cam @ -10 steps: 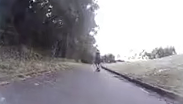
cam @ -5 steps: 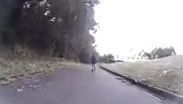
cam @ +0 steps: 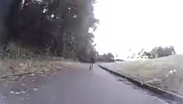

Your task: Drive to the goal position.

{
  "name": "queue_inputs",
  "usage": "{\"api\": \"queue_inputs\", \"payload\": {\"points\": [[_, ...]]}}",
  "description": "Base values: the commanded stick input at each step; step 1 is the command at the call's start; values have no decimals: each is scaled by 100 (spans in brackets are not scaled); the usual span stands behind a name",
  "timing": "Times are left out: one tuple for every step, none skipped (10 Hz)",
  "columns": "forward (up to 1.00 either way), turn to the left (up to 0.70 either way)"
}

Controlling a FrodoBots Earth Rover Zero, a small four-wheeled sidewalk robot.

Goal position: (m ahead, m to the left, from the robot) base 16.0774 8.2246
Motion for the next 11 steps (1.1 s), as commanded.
{"api": "queue_inputs", "payload": {"points": [[100,0],[100,0],[100,18],[100,39],[100,13],[100,0],[100,0],[100,0],[100,0],[100,0],[100,0]]}}
